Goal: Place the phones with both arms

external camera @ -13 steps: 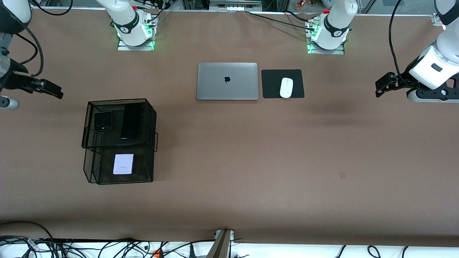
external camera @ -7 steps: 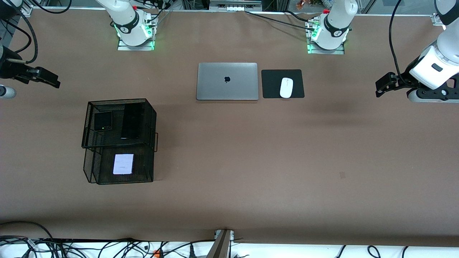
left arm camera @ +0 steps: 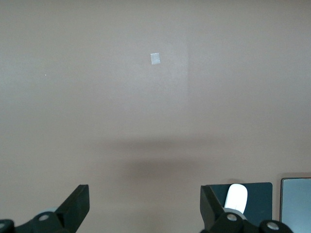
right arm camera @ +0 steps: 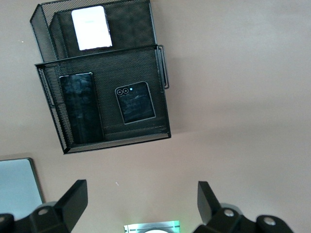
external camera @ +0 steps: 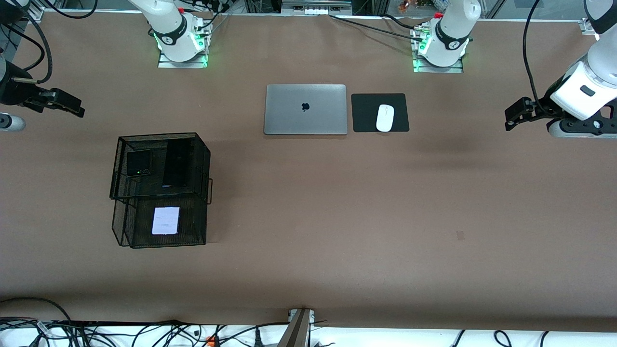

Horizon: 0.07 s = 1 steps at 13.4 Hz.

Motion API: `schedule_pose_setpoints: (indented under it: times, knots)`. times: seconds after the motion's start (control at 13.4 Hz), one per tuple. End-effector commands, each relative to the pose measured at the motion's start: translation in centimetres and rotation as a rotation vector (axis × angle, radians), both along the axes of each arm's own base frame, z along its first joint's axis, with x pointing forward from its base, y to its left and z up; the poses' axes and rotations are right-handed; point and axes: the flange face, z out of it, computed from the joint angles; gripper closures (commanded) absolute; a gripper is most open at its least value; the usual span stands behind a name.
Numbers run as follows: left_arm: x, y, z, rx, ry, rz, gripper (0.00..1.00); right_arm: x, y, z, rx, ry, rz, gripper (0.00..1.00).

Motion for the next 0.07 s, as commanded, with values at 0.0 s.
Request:
schedule_pose_setpoints:
  times: [0.0]
  knots:
    - [0.09,-0.09,0.5,-0.005,0.005,0.003,0.0,-0.07,-0.1,0.44,0.022,-0.002,0.016,0.0]
